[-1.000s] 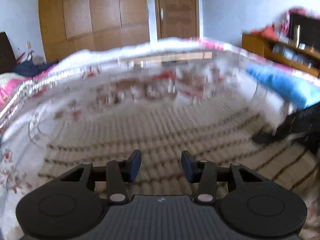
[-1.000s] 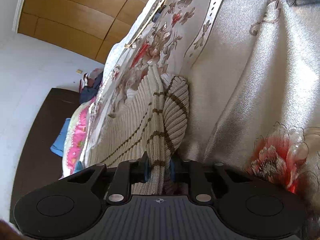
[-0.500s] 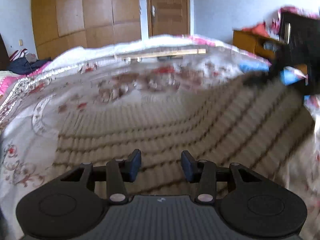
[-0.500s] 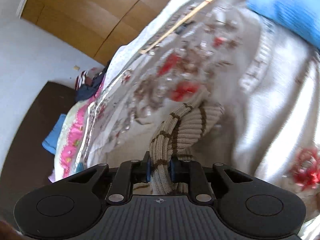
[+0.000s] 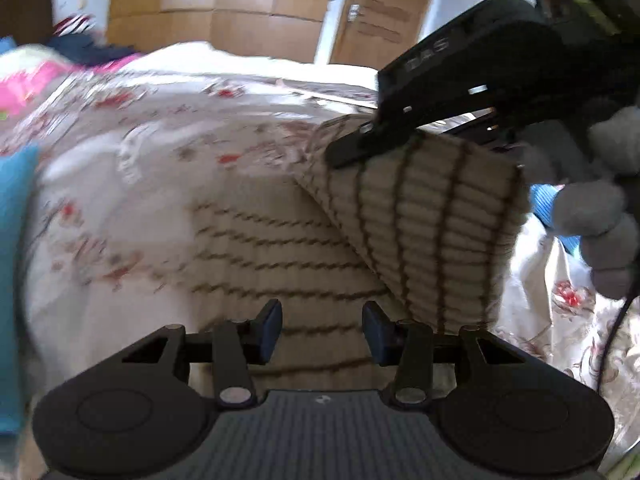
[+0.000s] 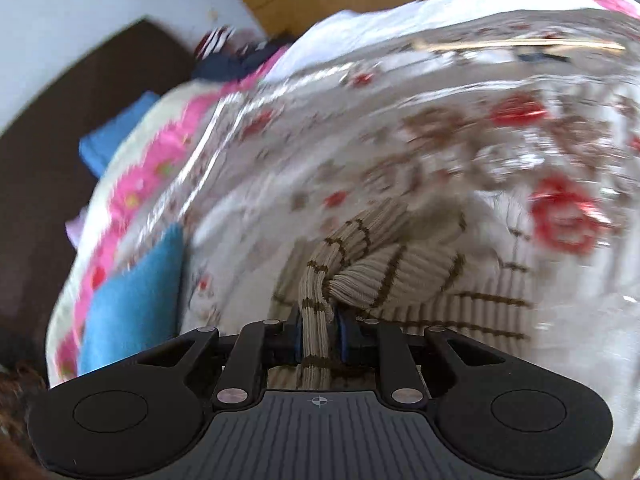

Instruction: Fold small clothes

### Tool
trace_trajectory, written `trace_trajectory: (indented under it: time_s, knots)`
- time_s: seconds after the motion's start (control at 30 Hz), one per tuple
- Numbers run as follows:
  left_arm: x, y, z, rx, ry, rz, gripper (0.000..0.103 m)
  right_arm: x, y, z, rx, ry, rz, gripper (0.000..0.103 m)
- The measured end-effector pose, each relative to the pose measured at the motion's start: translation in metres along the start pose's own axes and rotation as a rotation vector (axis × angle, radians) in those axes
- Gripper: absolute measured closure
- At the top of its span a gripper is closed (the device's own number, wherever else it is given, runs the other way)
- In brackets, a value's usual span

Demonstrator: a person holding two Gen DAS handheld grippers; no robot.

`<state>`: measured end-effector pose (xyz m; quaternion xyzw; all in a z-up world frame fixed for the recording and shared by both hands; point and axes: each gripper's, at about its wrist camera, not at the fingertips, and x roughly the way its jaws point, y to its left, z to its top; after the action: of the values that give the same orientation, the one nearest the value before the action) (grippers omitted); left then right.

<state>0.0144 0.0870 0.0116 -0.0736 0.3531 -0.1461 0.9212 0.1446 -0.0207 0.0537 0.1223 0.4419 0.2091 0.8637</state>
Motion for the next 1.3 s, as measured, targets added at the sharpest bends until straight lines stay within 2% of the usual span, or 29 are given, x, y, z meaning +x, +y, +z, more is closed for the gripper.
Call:
trace_trajectory:
  time_s: [0.13,0.17,0.33,0.37,0.5,0.57,0.63,0.7,0.8,0.93,1.07,1.17,1.3]
  knots:
    - [-0.003,0.022,-0.001,-0.114,0.001,-0.049,0.049,0.034,0.029,-0.009,-0.087,0.078,-0.044,0.086]
    - [-0.002,0.025,-0.001,-0.132,0.005,-0.05,0.049,0.04,0.034,-0.011,-0.108,0.101,-0.049,0.083]
    - [-0.006,0.029,-0.001,-0.155,-0.006,-0.07,0.049,0.047,0.04,-0.013,-0.115,0.13,-0.037,0.078]
    - [-0.008,0.029,-0.001,-0.16,-0.01,-0.071,0.048,0.047,0.04,-0.014,-0.114,0.134,-0.028,0.074]
    - [-0.021,0.034,-0.003,-0.165,-0.036,-0.075,0.048,0.042,0.04,-0.011,-0.087,0.126,0.014,0.072]
    - [-0.034,0.036,-0.007,-0.18,-0.062,-0.082,0.048,0.038,0.038,-0.01,-0.055,0.127,0.07,0.066]
    - [-0.048,0.041,-0.01,-0.2,-0.097,-0.088,0.047,0.035,0.036,-0.009,-0.025,0.141,0.138,0.065]
    - [-0.058,0.044,-0.011,-0.218,-0.124,-0.086,0.047,0.027,0.034,-0.008,-0.008,0.125,0.167,0.065]
    - [-0.074,0.046,-0.01,-0.231,-0.177,-0.088,0.047,0.013,0.032,-0.001,-0.037,0.061,0.14,0.065]
    - [-0.084,0.036,0.001,-0.177,-0.24,-0.128,0.04,0.001,0.024,0.01,-0.076,0.02,0.081,0.065]
    - [-0.056,0.016,0.016,-0.076,-0.198,-0.168,0.04,0.016,0.022,0.021,-0.15,0.069,-0.017,0.061]
    - [-0.03,0.014,0.017,-0.096,-0.136,-0.182,0.04,0.034,0.03,0.026,-0.188,0.115,-0.042,0.058]
    - [-0.006,0.024,0.009,-0.116,-0.025,-0.081,0.043,0.063,0.047,0.023,-0.246,0.151,-0.084,0.058]
